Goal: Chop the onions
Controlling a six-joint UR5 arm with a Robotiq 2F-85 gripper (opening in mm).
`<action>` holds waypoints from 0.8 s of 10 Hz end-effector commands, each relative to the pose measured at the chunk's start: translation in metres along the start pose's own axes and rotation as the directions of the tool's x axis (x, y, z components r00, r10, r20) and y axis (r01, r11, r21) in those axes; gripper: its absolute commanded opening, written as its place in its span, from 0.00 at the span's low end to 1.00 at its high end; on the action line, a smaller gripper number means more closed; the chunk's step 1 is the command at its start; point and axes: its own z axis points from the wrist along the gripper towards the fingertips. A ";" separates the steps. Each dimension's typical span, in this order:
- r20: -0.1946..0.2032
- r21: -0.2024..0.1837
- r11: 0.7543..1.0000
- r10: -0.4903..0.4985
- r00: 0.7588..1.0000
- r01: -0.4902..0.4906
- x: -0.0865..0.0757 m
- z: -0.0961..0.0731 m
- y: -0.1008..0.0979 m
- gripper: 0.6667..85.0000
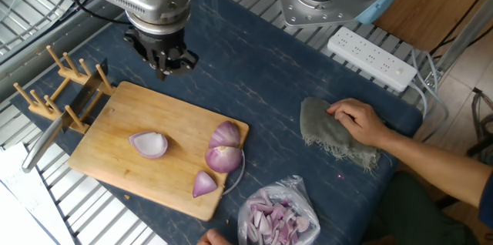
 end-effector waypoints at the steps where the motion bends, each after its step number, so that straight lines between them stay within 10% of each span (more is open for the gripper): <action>1: 0.028 0.010 1.000 0.009 1.000 -0.010 0.001 0.021 -0.024 0.00; 8: 0.017 0.052 0.999 -0.008 1.000 0.007 0.016 0.026 -0.040 0.00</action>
